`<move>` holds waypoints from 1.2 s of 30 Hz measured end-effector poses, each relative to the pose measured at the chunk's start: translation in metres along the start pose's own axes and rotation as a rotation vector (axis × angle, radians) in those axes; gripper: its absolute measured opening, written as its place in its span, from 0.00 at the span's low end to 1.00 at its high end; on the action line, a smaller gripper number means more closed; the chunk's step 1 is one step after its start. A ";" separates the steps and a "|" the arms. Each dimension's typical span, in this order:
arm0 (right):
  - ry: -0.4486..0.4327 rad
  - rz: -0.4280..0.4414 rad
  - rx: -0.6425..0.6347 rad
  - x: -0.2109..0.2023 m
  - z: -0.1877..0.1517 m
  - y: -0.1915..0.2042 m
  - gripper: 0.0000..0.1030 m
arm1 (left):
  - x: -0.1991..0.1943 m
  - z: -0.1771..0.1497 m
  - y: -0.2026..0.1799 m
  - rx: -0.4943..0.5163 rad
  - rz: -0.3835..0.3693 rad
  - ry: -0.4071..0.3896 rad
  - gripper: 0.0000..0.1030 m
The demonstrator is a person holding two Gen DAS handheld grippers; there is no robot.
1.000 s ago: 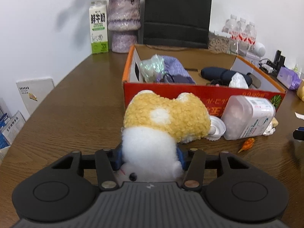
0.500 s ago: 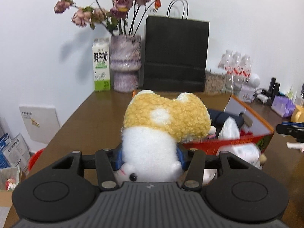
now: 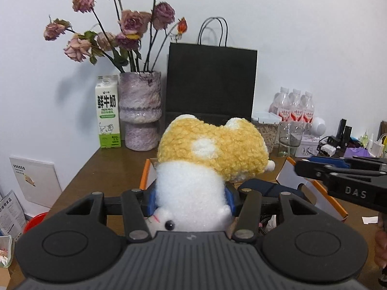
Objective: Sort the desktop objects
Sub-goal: 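Carry the plush dog and white cap with both grippers over the box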
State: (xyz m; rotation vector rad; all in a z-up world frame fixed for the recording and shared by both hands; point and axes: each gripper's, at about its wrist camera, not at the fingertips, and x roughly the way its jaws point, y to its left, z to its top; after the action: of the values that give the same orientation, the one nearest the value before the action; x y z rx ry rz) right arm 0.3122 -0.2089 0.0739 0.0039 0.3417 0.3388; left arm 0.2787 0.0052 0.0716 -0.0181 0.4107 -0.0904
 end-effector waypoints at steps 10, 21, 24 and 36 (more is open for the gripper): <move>0.032 0.019 0.022 0.032 -0.015 -0.006 0.27 | 0.040 -0.017 -0.002 -0.024 0.053 0.048 0.50; 0.110 0.037 -0.011 0.055 -0.037 -0.009 0.27 | 0.063 -0.036 -0.003 -0.031 0.084 0.089 0.50; 0.125 0.035 -0.017 0.059 -0.042 -0.007 0.27 | 0.066 -0.040 -0.003 -0.025 0.075 0.099 0.50; 0.144 0.033 -0.023 0.061 -0.046 -0.005 0.27 | 0.069 -0.045 -0.004 -0.003 0.083 0.090 0.51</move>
State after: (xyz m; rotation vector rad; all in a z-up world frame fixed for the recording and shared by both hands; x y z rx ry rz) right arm 0.3530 -0.1962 0.0102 -0.0374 0.4806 0.3767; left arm 0.3238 -0.0051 0.0031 0.0003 0.5013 -0.0092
